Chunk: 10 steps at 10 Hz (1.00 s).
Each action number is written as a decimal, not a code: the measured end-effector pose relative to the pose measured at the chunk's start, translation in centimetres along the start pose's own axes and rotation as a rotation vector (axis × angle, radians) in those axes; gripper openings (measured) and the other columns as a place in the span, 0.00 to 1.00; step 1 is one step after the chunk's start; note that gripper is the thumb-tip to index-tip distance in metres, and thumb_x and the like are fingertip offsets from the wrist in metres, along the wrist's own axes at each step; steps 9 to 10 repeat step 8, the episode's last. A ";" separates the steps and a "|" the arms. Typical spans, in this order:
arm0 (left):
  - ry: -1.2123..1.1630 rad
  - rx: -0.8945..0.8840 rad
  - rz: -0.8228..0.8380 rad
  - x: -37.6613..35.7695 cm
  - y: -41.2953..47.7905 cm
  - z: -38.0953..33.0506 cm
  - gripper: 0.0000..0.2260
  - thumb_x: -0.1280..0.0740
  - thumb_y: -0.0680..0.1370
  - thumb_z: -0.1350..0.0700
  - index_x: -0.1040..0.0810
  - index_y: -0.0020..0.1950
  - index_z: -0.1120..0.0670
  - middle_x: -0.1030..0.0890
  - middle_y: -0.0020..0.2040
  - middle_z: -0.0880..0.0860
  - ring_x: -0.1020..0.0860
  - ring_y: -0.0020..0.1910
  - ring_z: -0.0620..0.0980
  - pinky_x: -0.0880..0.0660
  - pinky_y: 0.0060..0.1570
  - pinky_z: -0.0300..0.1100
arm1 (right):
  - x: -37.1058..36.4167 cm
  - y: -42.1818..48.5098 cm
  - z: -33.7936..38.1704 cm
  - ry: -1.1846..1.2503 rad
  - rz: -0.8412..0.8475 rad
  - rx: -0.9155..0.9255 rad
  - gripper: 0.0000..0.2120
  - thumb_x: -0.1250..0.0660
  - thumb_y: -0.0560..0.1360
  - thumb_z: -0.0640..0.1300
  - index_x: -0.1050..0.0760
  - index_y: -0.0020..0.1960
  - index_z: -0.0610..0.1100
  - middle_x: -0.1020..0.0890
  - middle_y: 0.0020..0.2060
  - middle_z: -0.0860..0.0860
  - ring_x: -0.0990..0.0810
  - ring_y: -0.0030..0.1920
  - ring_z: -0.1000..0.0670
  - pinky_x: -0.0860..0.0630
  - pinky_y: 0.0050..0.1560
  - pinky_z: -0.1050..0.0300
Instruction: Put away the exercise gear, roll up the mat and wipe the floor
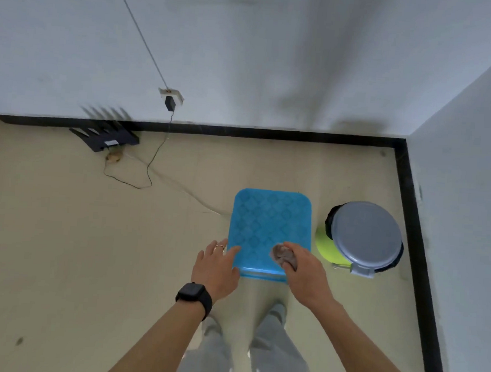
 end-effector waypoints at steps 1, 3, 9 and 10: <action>0.027 -0.025 -0.013 -0.7 5.9 0.3 0.26 0.44 0.82 0.48 0.47 0.80 0.44 0.49 0.81 0.52 0.52 0.80 0.56 0.50 0.77 0.53 | -1.7 6.1 -1.4 -0.060 -0.068 0.002 0.19 0.37 0.78 0.41 0.29 0.69 0.49 0.22 0.59 0.48 0.26 0.55 0.45 0.31 0.55 0.56; 0.128 -0.147 -0.087 -6.4 19.1 1.1 0.30 0.48 0.83 0.43 0.58 0.81 0.43 0.61 0.81 0.51 0.60 0.80 0.56 0.54 0.77 0.57 | -8.7 14.2 -6.8 -0.252 -0.131 0.118 0.27 0.40 0.80 0.51 0.40 0.77 0.48 0.35 0.76 0.50 0.35 0.72 0.43 0.42 0.71 0.56; 0.155 -0.256 -0.011 -10.0 23.0 3.0 0.28 0.59 0.81 0.35 0.72 0.75 0.38 0.77 0.75 0.42 0.77 0.73 0.47 0.69 0.74 0.57 | -9.5 14.6 -9.1 -0.399 0.100 -0.085 0.29 0.50 0.81 0.60 0.55 0.79 0.60 0.59 0.79 0.57 0.60 0.79 0.45 0.53 0.77 0.44; 0.155 -0.256 -0.011 -10.0 23.0 3.0 0.28 0.59 0.81 0.35 0.72 0.75 0.38 0.77 0.75 0.42 0.77 0.73 0.47 0.69 0.74 0.57 | -9.5 14.6 -9.1 -0.399 0.100 -0.085 0.29 0.50 0.81 0.60 0.55 0.79 0.60 0.59 0.79 0.57 0.60 0.79 0.45 0.53 0.77 0.44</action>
Point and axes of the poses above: each hand's wrist, its own y-axis towards the middle knuckle, its own x-axis out of the back of the hand, z = x × y, the point moved 1 cm from there along y, towards the middle knuckle
